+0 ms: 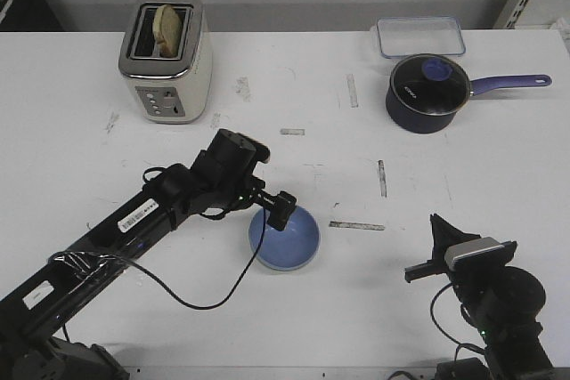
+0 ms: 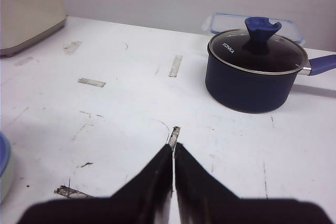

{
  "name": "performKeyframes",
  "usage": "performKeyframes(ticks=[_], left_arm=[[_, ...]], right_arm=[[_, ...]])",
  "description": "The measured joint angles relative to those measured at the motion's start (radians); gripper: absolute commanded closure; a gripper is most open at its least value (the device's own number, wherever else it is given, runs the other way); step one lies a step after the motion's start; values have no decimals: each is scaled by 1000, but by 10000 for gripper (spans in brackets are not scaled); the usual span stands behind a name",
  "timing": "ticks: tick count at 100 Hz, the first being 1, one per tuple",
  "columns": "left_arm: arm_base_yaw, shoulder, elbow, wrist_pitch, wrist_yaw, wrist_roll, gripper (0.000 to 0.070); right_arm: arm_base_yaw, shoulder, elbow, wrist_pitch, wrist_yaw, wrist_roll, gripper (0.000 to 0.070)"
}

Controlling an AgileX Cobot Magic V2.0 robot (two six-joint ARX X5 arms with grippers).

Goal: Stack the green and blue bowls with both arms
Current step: 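Open the left gripper and withdraw it to the rest pose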

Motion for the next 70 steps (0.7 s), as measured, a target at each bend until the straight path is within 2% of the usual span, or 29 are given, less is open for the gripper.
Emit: performKeyframes(ticks=[7,13,18,29,34,57,66,70], left_arm=[[0,0,69,-25,-23,29,13],[0,0,127,-42,-74,58,45],[0,-3,164,-51,-138,84,115],[14,-39,188,-54,-298,144,321],[35,-67,188,-68,-341,165,381],[236,-278,122,-38,-351,193,568],[327,-392,40,-1,-346,194,697],[367,-443,-4,24,-336,196,700]], right_arm=[[0,0,0,0,0,0,700],[0,0,0,0,0,0,700],[0,0,0,0,0,0,700],[0,0,0,0,0,0,700],[0,0,0,0,0,0,700],[0,0,0,0,0,0,700],[0,0,0,0,0,-2,700],[0,0,0,0,0,-2,700]])
